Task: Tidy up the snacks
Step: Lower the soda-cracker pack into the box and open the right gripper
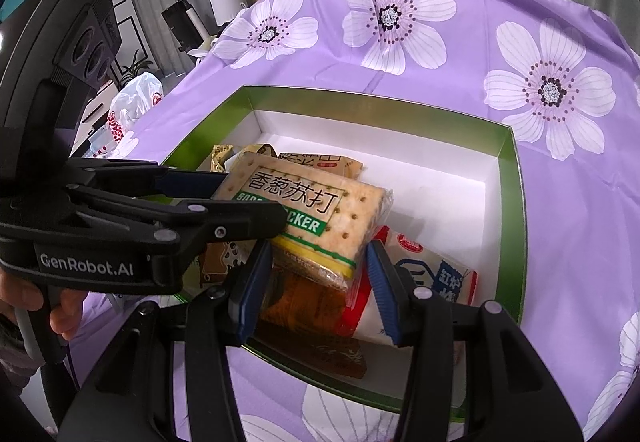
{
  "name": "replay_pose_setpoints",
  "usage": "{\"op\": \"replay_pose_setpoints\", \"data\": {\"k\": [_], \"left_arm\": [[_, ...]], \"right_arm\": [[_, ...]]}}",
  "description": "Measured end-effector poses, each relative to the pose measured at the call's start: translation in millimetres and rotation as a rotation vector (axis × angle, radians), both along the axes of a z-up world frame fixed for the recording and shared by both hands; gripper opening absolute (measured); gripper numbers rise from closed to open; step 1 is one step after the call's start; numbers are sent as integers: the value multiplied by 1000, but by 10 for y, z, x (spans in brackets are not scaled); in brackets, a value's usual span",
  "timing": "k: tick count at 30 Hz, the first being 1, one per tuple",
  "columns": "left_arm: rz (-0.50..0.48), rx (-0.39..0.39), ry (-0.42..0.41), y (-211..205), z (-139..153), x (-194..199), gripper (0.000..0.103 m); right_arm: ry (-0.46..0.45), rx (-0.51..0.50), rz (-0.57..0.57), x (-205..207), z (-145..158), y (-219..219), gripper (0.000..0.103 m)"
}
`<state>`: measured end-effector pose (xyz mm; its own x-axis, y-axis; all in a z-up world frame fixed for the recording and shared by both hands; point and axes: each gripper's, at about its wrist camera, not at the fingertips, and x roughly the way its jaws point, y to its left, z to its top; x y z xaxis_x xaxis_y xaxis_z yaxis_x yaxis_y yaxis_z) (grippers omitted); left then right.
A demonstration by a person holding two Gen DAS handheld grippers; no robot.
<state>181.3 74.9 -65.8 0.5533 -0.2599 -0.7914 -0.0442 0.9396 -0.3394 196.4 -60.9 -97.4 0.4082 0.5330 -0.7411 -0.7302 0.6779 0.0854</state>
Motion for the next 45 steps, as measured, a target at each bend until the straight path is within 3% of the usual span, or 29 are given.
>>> {"op": "replay_pose_setpoints", "data": {"k": [31,34,45], "left_arm": [[9,-14,21,10,-28,11,61],[11,-8,21,14,-44,10,62],[8,15,28,-9,-67,-14,70]], "right_arm": [[36,-19,-7,53,-46,34,56],[37,-18,-8,68,-49,39,62],[37,-23,-11,50,-52,38,65]]}}
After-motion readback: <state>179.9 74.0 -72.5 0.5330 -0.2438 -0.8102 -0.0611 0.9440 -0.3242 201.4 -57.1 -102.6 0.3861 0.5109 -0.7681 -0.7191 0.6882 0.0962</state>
